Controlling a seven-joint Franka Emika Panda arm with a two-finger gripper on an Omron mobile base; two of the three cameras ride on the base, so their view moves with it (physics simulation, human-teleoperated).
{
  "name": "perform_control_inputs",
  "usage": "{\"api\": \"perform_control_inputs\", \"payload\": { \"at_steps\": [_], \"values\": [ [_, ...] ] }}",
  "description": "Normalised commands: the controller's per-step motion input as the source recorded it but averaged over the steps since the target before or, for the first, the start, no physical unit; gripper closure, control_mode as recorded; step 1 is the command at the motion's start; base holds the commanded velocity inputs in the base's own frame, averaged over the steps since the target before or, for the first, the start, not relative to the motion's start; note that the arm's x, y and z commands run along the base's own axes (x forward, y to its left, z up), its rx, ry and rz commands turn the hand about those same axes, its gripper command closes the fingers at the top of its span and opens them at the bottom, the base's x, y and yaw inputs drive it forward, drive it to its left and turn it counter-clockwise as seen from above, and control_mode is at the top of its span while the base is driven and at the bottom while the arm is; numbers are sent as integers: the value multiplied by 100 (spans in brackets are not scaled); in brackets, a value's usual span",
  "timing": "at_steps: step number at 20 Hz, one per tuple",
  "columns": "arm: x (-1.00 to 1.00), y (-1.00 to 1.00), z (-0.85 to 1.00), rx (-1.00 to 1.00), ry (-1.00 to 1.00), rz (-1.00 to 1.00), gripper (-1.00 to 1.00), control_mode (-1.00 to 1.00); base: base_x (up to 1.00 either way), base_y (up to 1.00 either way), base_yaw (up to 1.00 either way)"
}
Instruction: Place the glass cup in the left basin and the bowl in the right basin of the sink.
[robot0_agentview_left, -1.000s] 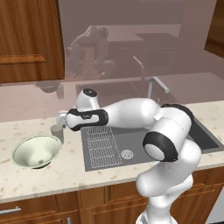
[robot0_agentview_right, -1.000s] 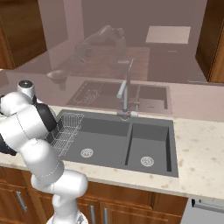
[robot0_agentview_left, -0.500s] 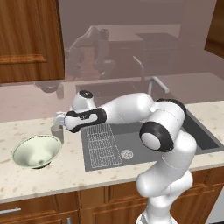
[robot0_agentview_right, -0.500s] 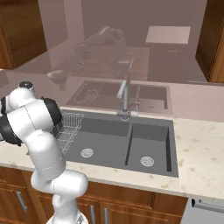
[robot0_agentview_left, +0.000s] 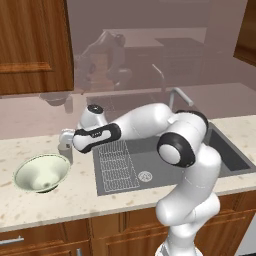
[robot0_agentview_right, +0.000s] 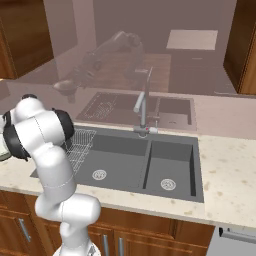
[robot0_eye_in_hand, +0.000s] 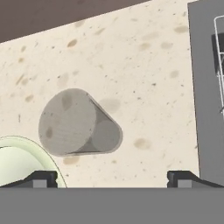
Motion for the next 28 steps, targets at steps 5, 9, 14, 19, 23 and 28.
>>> {"api": "perform_control_inputs", "payload": {
  "at_steps": [5,9,14,19,23,28],
  "values": [
    [11,0,-8,0,0,0,-100,-100,0,0,0],
    [13,2,-12,0,0,0,-100,-100,0,0,0],
    [12,2,-14,0,0,0,-100,-100,0,0,0],
    [15,3,-16,0,0,0,-100,-100,0,0,0],
    [19,4,-16,0,0,0,-100,-100,0,0,0],
    [19,5,-17,0,0,0,-100,-100,0,0,0]
  ]
}}
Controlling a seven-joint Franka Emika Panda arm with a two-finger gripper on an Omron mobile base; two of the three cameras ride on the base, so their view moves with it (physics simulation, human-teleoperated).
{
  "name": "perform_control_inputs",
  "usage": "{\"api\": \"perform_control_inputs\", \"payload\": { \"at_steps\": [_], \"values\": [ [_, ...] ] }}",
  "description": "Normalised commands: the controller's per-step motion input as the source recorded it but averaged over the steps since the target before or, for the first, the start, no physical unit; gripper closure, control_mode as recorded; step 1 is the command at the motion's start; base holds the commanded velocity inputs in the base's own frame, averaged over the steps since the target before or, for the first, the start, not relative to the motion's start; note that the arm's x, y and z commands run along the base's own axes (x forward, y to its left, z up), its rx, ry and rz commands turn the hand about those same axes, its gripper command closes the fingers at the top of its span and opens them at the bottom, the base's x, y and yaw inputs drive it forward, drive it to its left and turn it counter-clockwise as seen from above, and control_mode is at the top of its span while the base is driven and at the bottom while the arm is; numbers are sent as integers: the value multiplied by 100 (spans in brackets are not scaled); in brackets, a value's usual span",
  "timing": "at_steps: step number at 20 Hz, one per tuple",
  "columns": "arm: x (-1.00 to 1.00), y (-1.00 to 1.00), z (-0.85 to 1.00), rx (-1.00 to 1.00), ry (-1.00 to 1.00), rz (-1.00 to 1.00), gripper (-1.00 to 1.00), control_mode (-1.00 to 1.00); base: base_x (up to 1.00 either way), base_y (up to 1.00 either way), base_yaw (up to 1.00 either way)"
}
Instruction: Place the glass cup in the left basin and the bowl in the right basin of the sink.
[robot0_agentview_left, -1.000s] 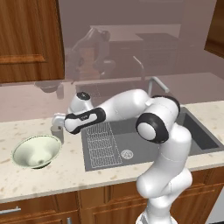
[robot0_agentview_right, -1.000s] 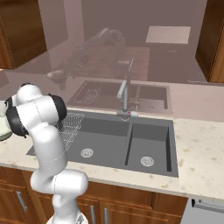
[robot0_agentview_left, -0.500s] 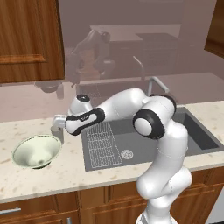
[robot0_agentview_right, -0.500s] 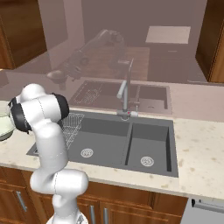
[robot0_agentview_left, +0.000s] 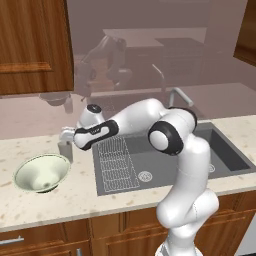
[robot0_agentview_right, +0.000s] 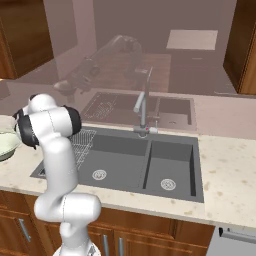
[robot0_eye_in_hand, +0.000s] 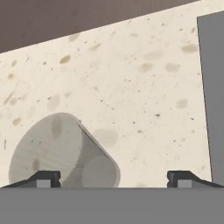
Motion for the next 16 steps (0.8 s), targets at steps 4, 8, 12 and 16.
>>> {"api": "perform_control_inputs", "payload": {
  "at_steps": [4,8,12,16],
  "values": [
    [18,8,-18,0,0,0,-100,-100,0,0,0],
    [7,15,-8,0,0,0,-100,-100,0,0,0],
    [0,25,0,0,0,0,-100,-100,0,0,0],
    [-2,35,-7,0,0,0,-100,-100,0,0,0]
  ]
}}
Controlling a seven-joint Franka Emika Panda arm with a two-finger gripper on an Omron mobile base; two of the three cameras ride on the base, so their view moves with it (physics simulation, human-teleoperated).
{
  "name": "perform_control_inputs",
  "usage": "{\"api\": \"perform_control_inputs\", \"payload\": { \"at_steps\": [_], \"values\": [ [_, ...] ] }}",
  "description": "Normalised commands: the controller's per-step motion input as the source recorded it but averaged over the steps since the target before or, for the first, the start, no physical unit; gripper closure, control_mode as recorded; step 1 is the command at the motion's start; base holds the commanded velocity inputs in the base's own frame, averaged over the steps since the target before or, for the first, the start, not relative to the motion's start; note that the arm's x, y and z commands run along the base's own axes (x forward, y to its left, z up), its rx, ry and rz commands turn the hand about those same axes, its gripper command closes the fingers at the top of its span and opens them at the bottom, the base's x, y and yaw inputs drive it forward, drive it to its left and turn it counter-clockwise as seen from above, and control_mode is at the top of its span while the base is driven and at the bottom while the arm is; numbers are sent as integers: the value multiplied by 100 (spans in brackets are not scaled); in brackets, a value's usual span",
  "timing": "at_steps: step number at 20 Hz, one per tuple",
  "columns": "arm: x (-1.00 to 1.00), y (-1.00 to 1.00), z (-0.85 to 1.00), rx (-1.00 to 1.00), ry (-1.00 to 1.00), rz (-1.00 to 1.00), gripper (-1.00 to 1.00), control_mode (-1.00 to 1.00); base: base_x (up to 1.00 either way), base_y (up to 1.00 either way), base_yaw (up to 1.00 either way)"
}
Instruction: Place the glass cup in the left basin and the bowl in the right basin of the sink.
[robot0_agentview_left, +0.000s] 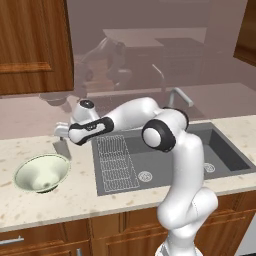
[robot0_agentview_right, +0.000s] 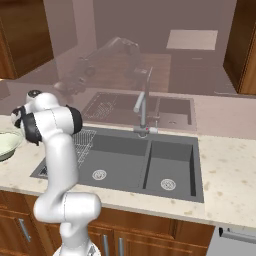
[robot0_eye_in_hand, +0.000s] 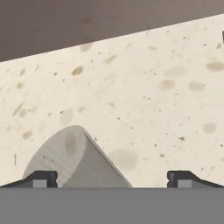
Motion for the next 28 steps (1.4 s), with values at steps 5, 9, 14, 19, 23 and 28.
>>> {"api": "perform_control_inputs", "payload": {
  "at_steps": [5,9,14,19,23,28],
  "values": [
    [-10,38,-18,0,0,0,-100,-100,0,0,0],
    [-14,29,-15,0,0,0,-100,-100,0,0,0],
    [-29,5,-14,-2,0,0,-100,-100,0,0,0],
    [-39,-12,-20,-7,-4,-2,-100,-100,0,0,0],
    [-23,-27,-16,-6,-5,-3,-100,-100,0,0,0],
    [-2,-41,-10,-3,-2,-6,-100,-100,0,0,0]
  ]
}}
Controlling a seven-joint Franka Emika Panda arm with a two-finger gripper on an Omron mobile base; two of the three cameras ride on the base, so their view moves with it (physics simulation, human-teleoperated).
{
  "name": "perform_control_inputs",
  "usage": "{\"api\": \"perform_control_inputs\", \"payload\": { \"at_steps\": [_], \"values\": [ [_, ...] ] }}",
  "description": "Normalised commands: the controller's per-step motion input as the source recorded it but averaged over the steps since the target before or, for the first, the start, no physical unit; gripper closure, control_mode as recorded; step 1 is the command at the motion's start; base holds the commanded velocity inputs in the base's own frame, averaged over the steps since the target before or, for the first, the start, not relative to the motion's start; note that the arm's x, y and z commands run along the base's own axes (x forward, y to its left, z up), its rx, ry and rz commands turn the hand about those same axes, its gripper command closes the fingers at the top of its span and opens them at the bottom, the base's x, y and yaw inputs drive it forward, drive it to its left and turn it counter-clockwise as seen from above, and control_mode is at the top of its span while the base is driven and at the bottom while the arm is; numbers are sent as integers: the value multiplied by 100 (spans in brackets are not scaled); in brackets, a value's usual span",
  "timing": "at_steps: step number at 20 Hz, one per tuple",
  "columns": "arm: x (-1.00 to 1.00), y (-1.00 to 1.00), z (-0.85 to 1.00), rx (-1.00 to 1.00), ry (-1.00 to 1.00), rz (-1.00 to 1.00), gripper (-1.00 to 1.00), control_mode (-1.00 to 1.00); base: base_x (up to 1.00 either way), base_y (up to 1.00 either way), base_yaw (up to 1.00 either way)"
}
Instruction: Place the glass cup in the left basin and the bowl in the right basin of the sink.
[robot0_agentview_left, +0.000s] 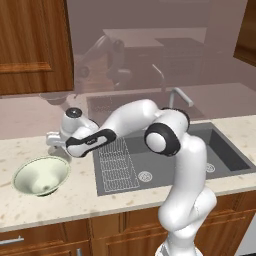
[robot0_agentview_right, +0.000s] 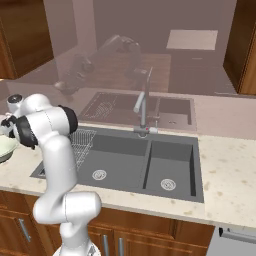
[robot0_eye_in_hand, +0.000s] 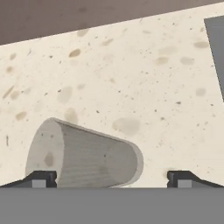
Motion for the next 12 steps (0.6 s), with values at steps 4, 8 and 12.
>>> {"api": "perform_control_inputs", "payload": {
  "at_steps": [4,8,12],
  "values": [
    [0,-43,-1,0,-1,-9,-100,-100,0,0,0],
    [0,-32,-1,0,0,-8,-100,-100,0,0,0],
    [0,-1,0,0,0,-3,-100,-100,0,0,0]
  ]
}}
